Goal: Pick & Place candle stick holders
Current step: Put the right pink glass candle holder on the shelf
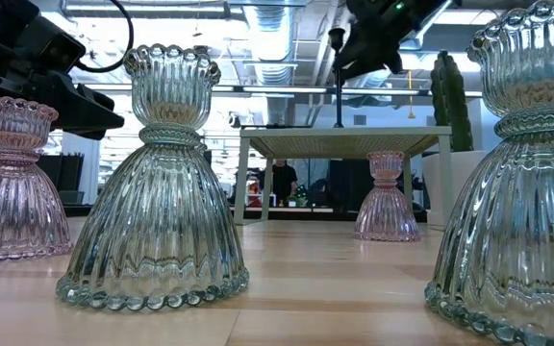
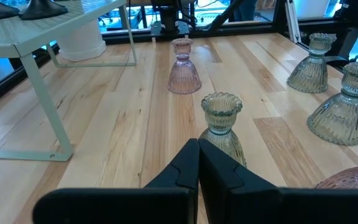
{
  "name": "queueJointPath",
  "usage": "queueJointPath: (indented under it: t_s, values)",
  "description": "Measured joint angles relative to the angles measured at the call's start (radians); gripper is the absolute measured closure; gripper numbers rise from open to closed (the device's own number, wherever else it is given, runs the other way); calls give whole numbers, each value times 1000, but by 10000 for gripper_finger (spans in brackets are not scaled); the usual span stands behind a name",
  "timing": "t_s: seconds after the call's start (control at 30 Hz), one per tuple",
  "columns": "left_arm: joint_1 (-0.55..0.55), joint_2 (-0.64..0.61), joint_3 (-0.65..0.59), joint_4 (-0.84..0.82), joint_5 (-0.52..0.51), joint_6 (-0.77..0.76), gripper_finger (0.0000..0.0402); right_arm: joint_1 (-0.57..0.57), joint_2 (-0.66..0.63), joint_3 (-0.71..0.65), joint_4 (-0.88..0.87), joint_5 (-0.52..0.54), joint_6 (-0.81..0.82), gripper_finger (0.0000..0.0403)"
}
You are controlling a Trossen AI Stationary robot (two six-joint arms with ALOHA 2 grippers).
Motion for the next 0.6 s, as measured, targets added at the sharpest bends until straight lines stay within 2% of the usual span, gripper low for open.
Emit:
queueJointPath:
  t_s: [0.23, 0.6]
  values:
    - [0, 0, 0, 0, 0, 0, 395, 42, -79, 0, -92, -34, 16, 206]
    - [0, 0, 0, 0, 0, 0, 395, 142, -213, 0, -352, -134, 96, 238]
